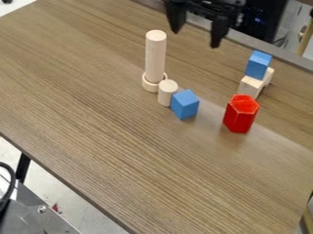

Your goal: Put the cylinder on top of the red hexagon

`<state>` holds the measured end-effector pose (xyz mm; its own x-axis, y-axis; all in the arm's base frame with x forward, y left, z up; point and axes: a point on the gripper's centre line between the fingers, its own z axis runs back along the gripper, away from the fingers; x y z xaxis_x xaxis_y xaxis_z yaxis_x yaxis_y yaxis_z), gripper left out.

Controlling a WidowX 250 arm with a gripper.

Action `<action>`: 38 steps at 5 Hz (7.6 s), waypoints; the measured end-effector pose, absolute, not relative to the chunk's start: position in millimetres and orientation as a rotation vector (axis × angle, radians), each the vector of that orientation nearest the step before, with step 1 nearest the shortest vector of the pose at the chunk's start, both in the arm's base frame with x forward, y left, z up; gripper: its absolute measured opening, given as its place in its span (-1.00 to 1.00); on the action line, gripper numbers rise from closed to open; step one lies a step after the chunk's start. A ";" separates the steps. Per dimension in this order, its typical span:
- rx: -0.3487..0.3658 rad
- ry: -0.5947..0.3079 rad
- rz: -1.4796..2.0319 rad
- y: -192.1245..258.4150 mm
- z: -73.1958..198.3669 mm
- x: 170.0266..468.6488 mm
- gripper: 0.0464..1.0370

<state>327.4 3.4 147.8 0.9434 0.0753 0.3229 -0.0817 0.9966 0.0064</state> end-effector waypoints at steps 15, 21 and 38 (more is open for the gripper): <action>-0.107 -0.374 -0.044 -38.2 186.3 338.7 0.06; -0.115 -0.234 -0.169 -84.2 145.9 350.1 0.06; -0.134 -0.353 -0.254 -80.1 203.0 331.2 0.93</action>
